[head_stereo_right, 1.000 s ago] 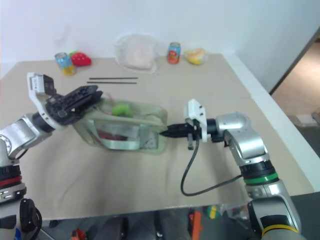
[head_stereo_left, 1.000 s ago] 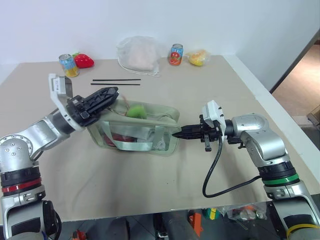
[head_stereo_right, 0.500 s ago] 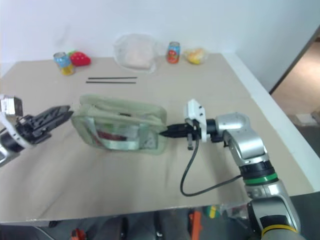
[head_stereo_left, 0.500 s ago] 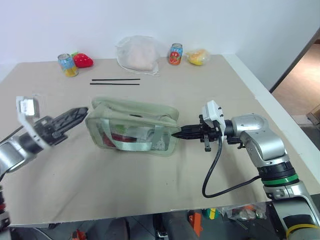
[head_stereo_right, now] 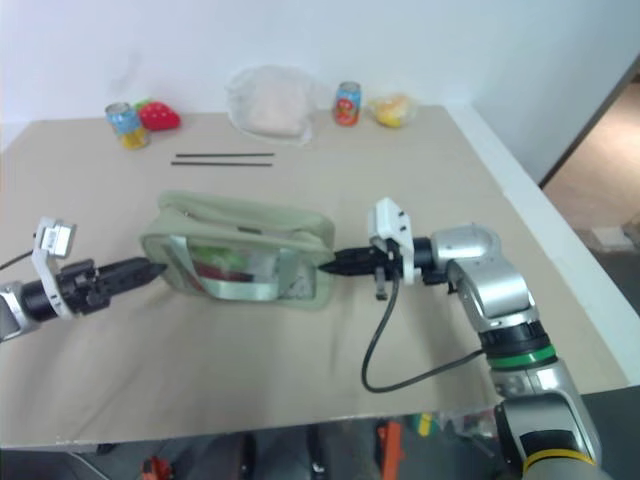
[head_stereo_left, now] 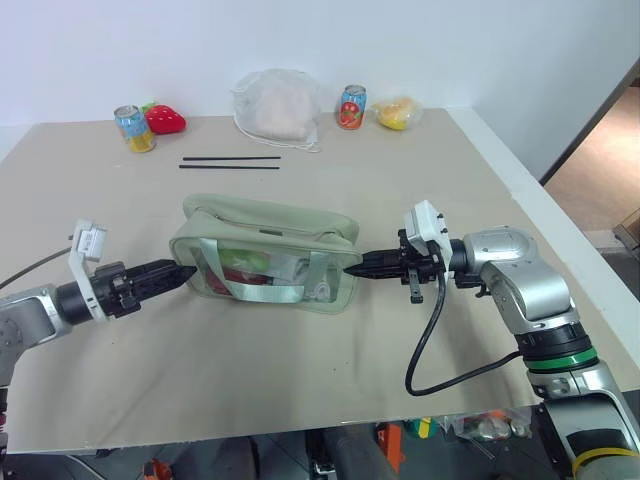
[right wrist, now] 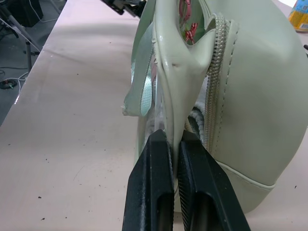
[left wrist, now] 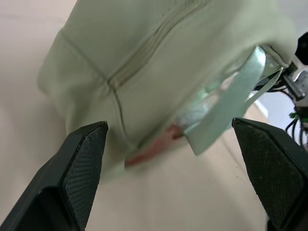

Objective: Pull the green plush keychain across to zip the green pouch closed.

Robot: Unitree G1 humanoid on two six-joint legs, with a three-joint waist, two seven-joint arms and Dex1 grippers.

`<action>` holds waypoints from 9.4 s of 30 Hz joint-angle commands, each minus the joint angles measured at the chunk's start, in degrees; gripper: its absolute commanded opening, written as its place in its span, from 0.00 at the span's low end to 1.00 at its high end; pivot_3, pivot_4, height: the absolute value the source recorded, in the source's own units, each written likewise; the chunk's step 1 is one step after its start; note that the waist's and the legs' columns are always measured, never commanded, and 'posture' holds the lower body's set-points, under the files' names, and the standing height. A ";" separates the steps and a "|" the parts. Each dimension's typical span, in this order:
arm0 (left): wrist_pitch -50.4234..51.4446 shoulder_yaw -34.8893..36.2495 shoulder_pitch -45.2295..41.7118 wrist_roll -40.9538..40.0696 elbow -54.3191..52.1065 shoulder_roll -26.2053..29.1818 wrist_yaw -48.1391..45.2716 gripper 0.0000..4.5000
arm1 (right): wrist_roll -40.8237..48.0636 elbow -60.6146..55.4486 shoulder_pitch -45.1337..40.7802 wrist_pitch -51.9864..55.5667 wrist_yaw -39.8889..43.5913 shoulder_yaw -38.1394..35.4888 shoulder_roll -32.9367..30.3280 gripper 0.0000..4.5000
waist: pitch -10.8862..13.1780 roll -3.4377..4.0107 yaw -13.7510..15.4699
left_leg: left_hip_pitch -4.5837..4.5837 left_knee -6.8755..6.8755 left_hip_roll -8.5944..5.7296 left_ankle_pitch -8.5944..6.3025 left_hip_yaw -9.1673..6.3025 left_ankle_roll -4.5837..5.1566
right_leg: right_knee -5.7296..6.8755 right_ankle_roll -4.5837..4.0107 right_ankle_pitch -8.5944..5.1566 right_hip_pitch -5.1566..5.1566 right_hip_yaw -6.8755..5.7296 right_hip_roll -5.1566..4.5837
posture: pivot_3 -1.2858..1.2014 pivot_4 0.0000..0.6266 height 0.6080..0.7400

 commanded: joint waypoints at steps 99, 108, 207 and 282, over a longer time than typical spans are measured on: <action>-7.56 -5.21 5.26 7.55 -5.59 -12.81 1.77 0.00 | -18.98 22.64 -33.03 -11.23 16.18 22.70 15.72 0.21 | -0.04 0.25 1.65 | 0.13 0.17 -0.34 -0.04 -0.23 0.09 | -0.03 0.35 -0.06 0.18 0.09 -0.26 | 0.52 0.24 1.00; -7.90 -4.97 6.14 7.59 -6.19 -13.76 2.13 0.00 | -21.48 25.23 -33.72 -12.56 13.26 21.61 18.98 0.71 | -0.05 0.25 1.62 | 0.15 0.17 -0.29 -0.04 -0.25 0.09 | -0.02 0.35 -0.06 0.19 0.08 -0.21 | 0.52 0.24 1.00; -7.37 -5.99 1.29 6.61 -2.79 -14.68 3.20 0.00 | 5.83 0.68 -44.65 21.05 8.32 0.46 -0.76 0.01 | 0.02 0.33 1.51 | -0.35 0.23 -0.15 -0.27 -0.33 0.45 | -0.58 0.43 0.00 0.05 0.05 -0.04 | 0.52 0.24 1.00; -6.68 -3.80 5.51 3.98 -6.07 -16.32 5.96 0.00 | -10.81 0.91 -33.10 14.68 2.29 10.12 -4.61 0.01 | -0.05 0.37 1.15 | -0.23 0.36 -0.22 -0.20 -0.15 0.66 | 0.04 0.39 -0.03 0.15 0.28 0.04 | 0.52 0.24 1.00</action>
